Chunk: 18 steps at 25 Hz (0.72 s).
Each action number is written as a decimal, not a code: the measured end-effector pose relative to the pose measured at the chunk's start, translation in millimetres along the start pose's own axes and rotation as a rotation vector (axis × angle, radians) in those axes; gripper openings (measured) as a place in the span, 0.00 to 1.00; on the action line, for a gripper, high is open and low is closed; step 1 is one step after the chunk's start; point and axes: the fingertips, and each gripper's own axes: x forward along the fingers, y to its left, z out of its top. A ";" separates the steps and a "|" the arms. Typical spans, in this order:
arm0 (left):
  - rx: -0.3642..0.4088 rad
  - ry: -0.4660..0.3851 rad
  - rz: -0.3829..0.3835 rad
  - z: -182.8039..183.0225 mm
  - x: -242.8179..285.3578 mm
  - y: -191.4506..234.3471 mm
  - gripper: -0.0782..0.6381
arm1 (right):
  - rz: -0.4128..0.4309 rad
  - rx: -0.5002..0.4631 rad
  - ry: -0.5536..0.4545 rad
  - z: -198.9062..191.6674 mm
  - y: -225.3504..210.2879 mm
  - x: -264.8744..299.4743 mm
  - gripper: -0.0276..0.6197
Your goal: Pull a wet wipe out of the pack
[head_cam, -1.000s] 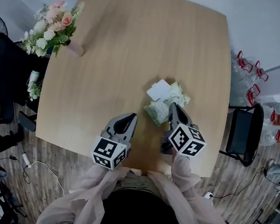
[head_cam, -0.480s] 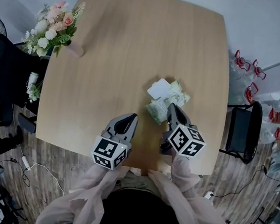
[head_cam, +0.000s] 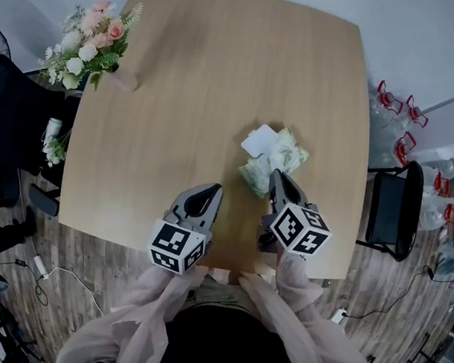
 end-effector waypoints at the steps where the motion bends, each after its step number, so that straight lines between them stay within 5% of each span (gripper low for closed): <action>1: 0.000 -0.001 -0.001 -0.4 -1.6 0.0 0.12 | -0.002 -0.001 -0.002 -0.5 0.5 -1.2 0.06; 18: 0.020 -0.007 -0.032 -2.0 -23.1 -1.7 0.12 | -0.040 -0.002 -0.034 -10.7 9.0 -22.0 0.06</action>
